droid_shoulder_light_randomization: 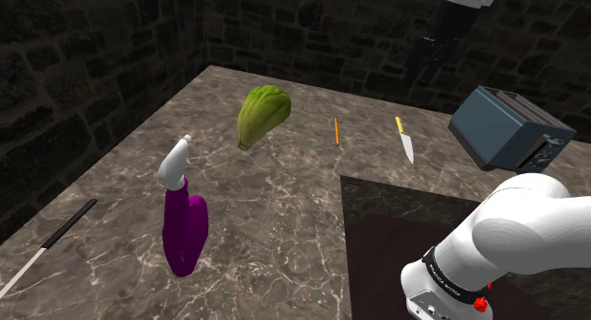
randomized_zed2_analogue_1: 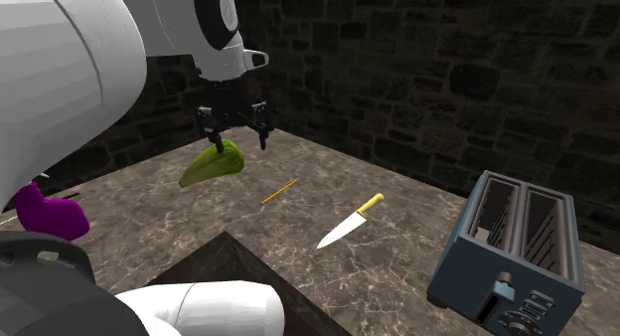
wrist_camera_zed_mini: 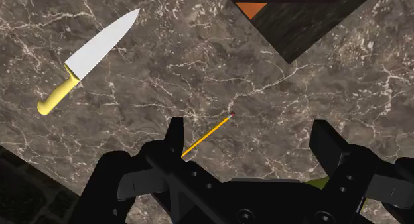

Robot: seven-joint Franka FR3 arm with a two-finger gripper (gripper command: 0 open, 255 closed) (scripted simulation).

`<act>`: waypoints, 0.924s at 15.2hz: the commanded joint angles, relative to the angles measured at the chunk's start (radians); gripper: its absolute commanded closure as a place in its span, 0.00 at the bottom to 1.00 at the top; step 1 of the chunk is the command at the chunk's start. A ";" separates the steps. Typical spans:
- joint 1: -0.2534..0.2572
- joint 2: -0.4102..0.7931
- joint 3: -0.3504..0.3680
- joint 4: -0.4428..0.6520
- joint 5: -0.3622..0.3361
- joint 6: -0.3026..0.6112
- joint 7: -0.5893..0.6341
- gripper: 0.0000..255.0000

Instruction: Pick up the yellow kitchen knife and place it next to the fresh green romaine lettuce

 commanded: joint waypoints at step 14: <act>-0.113 0.219 -0.229 -0.091 -0.091 0.328 -0.086 0.00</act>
